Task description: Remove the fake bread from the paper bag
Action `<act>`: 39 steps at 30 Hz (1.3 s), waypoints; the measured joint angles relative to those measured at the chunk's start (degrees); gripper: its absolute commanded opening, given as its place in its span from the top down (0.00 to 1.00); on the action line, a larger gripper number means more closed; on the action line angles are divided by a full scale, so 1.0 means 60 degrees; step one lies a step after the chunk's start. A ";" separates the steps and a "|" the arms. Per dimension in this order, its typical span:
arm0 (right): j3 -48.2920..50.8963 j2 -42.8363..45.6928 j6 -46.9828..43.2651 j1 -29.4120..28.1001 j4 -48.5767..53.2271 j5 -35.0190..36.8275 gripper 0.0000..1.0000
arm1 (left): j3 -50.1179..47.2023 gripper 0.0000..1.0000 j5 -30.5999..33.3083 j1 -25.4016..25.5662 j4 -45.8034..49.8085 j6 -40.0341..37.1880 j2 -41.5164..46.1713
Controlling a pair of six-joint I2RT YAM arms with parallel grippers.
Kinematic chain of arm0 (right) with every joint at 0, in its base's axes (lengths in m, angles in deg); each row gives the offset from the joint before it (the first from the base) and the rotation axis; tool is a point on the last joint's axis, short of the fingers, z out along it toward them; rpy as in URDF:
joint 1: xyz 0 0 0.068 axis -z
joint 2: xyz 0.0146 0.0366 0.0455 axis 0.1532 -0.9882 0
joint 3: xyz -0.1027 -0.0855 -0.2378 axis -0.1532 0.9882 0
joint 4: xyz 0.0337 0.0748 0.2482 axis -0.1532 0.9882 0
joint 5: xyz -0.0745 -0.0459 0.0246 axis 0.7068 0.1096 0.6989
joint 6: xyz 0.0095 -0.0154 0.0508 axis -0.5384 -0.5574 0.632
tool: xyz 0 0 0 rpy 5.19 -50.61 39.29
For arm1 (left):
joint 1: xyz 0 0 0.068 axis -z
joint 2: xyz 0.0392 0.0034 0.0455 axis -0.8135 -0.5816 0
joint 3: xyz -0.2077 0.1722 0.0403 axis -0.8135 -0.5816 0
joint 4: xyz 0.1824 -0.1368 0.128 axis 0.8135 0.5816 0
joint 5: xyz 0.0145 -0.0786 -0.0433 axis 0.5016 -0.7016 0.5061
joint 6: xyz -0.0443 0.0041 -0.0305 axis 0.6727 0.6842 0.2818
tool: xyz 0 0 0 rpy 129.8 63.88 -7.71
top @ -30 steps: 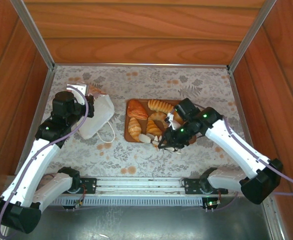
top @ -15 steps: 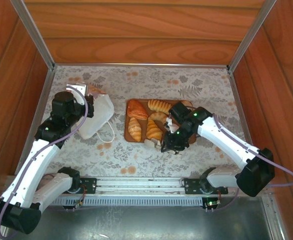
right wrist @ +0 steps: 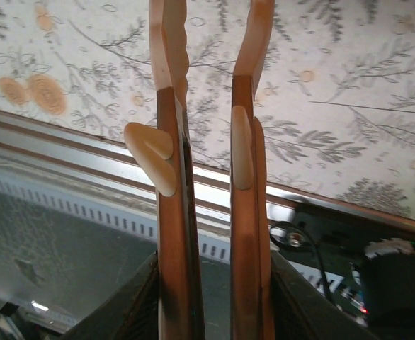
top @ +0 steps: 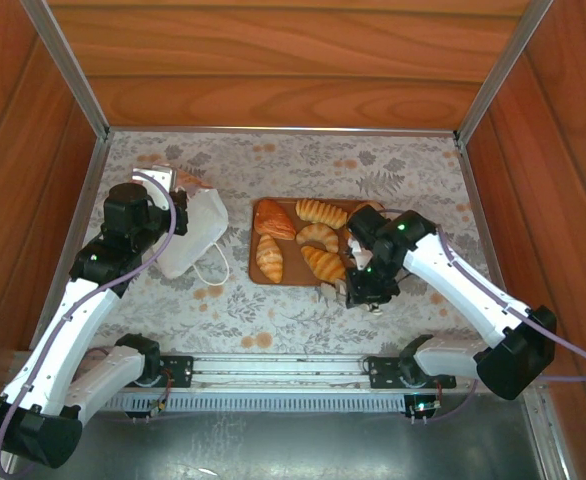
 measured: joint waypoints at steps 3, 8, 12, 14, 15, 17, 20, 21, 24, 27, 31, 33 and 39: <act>-0.0270 0.0000 -0.0055 0.0109 0.0259 0.0357 0.63 | 0.0000 1.00 -0.0007 0.0000 0.0000 0.0000 -0.0007; -0.0841 -0.0004 -0.0117 0.0189 0.0415 0.0914 0.64 | 0.0000 1.00 -0.0015 0.0000 0.0000 0.0000 -0.0018; -0.1137 -0.0135 -0.0084 0.0233 0.0594 0.1555 0.64 | 0.0000 1.00 -0.0011 0.0000 0.0000 0.0000 -0.0018; -0.1206 -0.0076 -0.0062 0.0295 0.0433 0.1687 0.63 | 0.0000 1.00 -0.0007 0.0000 0.0000 0.0000 -0.0018; -0.1209 -0.0011 -0.0069 0.0335 0.0288 0.1665 0.63 | 0.0000 1.00 -0.0007 0.0000 0.0000 0.0000 -0.0018; -0.1188 0.0076 -0.0076 0.0499 -0.0033 0.1428 0.63 | 0.0000 1.00 -0.0007 0.0000 0.0000 0.0000 -0.0018; -0.1027 -0.0011 -0.0076 0.0688 -0.0448 0.1118 0.63 | 0.0000 1.00 -0.0011 0.0000 0.0000 0.0000 -0.0018; -0.0965 -0.0106 -0.0076 0.0739 -0.0565 0.1064 0.63 | 0.0000 1.00 -0.0011 0.0000 0.0000 0.0000 -0.0018; -0.0776 -0.0423 -0.0073 0.0805 -0.0889 0.0936 0.62 | 0.0000 1.00 -0.0011 0.0000 0.0000 0.0000 -0.0018; -0.0637 -0.0634 -0.0117 0.0856 -0.1118 0.0699 0.62 | 0.0000 1.00 -0.0011 0.0000 0.0000 -0.0004 -0.0018; -0.0510 -0.0761 -0.0306 0.0860 -0.1257 0.0182 0.62 | 0.0000 1.00 -0.0011 0.0000 0.0000 -0.0004 -0.0025; -0.0459 -0.0834 -0.0488 0.0860 -0.1308 -0.0135 0.62 | 0.0000 1.00 -0.0011 0.0000 0.0000 -0.0007 -0.0047; -0.0353 -0.0918 -0.0776 0.0860 -0.1523 -0.0539 0.62 | 0.0000 1.00 -0.0040 0.0000 0.0000 -0.0007 -0.0127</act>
